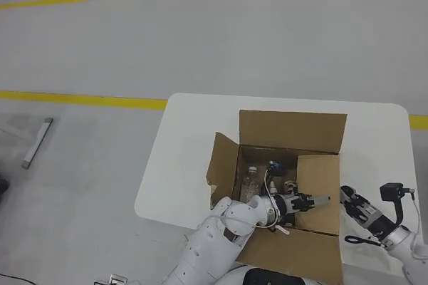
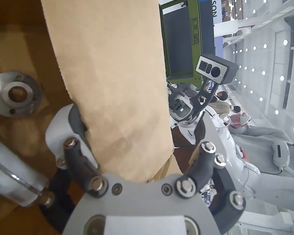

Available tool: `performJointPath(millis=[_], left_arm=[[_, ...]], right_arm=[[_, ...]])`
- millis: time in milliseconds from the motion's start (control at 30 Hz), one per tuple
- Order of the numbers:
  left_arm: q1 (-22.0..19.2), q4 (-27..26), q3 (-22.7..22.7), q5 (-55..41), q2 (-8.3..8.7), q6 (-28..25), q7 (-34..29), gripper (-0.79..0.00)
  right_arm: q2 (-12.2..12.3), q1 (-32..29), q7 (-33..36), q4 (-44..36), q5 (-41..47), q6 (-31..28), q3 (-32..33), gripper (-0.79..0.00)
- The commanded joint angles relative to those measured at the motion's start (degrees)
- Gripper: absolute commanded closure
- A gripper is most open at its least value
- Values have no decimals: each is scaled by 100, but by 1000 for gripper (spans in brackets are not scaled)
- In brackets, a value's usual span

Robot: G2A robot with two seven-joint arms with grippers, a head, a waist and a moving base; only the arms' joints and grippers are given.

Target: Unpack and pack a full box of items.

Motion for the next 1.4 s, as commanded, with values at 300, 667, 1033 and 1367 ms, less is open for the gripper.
performJointPath(millis=[300,667,1033,1367], left_arm=[[8,-420,52,-388,-51,-209,196,-785],[-398,-849,553,-503,-232,-300,170,-785],[-1051,69,1388,-521,-628,-542,199,-785],[-1191,467,1523,-549,-791,-584,155,-785]], right_arm=[[6,-71,-132,-107,65,64,165,0],[67,-598,348,-228,1976,292,1399,-129],[139,-650,2114,-221,4845,625,2026,-311],[169,-528,2930,-299,5559,786,2094,-357]])
